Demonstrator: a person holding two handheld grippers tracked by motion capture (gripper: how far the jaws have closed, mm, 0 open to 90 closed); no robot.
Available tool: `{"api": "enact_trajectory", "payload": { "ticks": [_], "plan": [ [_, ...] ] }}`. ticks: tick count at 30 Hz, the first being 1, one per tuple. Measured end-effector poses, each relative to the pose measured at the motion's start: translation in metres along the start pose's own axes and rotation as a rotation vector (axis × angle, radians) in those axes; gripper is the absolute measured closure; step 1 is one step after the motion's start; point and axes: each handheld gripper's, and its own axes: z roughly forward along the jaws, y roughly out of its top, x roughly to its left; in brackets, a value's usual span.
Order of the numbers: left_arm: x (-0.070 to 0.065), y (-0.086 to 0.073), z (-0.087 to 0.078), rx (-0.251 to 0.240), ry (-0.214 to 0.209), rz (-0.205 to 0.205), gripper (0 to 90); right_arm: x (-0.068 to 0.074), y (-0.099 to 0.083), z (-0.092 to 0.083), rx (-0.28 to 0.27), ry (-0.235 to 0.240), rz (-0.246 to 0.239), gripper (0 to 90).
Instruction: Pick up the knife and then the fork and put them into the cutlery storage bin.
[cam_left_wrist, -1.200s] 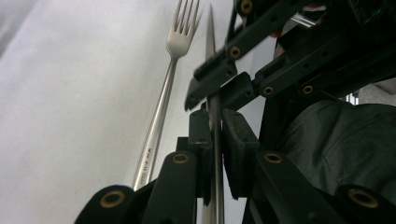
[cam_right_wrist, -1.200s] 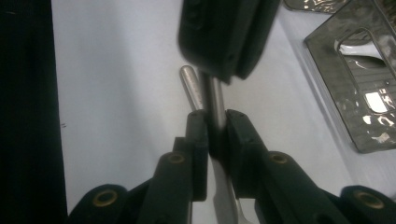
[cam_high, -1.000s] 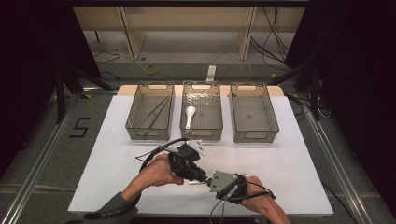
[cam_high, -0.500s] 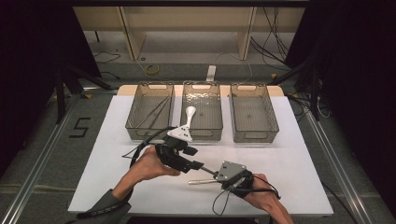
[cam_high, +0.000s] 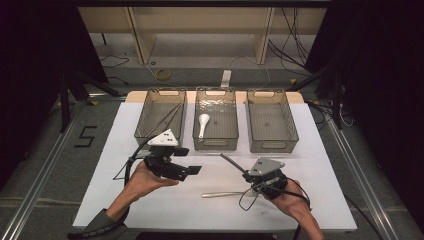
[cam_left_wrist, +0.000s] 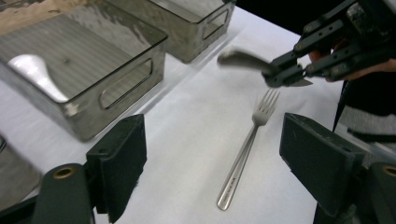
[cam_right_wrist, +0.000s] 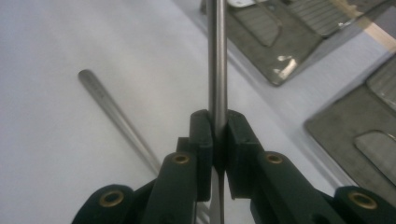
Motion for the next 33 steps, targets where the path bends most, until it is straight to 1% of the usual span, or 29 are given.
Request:
{"api": "enact_trajectory", "payload": {
  "ticks": [3,5,8,10,12,13,16,21,22,25,26,29,31,33],
  "plan": [
    [0.006,-0.013,-0.006,-0.038,0.017,-0.033,20.6,-0.013,0.003,-0.003,-0.011,-0.018,0.037,83.4],
    [0.01,-0.021,-0.01,-0.052,0.043,-0.041,19.1,-0.022,0.006,-0.005,-0.017,-0.028,0.064,83.3],
    [0.014,-0.032,-0.016,-0.075,0.052,-0.07,18.4,-0.038,0.012,-0.007,-0.014,-0.045,0.094,83.4],
    [0.016,-0.037,-0.022,-0.09,0.066,-0.075,17.7,-0.048,0.016,-0.008,-0.016,-0.052,0.12,83.4],
    [0.017,-0.041,-0.027,-0.105,0.071,-0.083,17.5,-0.06,0.019,-0.009,-0.02,-0.062,0.143,83.4],
    [0.017,-0.043,-0.029,-0.114,0.075,-0.087,17.5,-0.064,0.021,-0.009,-0.022,-0.068,0.163,83.4],
    [0.017,-0.047,-0.034,-0.132,0.084,-0.089,17.2,-0.08,0.027,-0.009,-0.025,-0.088,0.19,83.4],
    [0.014,-0.05,-0.034,-0.128,0.092,-0.086,16.8,-0.105,0.038,-0.008,-0.014,-0.122,0.234,83.4],
    [0.014,-0.051,-0.034,-0.125,0.093,-0.079,16.8,-0.111,0.04,-0.007,-0.012,-0.126,0.242,83.4],
    [0.011,-0.052,-0.035,-0.126,0.094,-0.08,16.7,-0.124,0.048,-0.004,-0.008,-0.14,0.276,83.4],
    [0.011,-0.053,-0.035,-0.123,0.099,-0.071,16.6,-0.129,0.05,-0.002,-0.006,-0.143,0.282,83.4],
    [0.009,-0.054,-0.037,-0.124,0.103,-0.067,16.4,-0.141,0.057,0.003,-0.006,-0.156,0.304,83.4],
    [0.009,-0.056,-0.038,-0.128,0.104,-0.07,16.4,-0.148,0.06,0.006,-0.008,-0.161,0.324,83.4],
    [0.01,-0.057,-0.04,-0.133,0.102,-0.082,16.3,-0.156,0.063,0.009,-0.003,-0.169,0.346,83.4]
  ]
}}
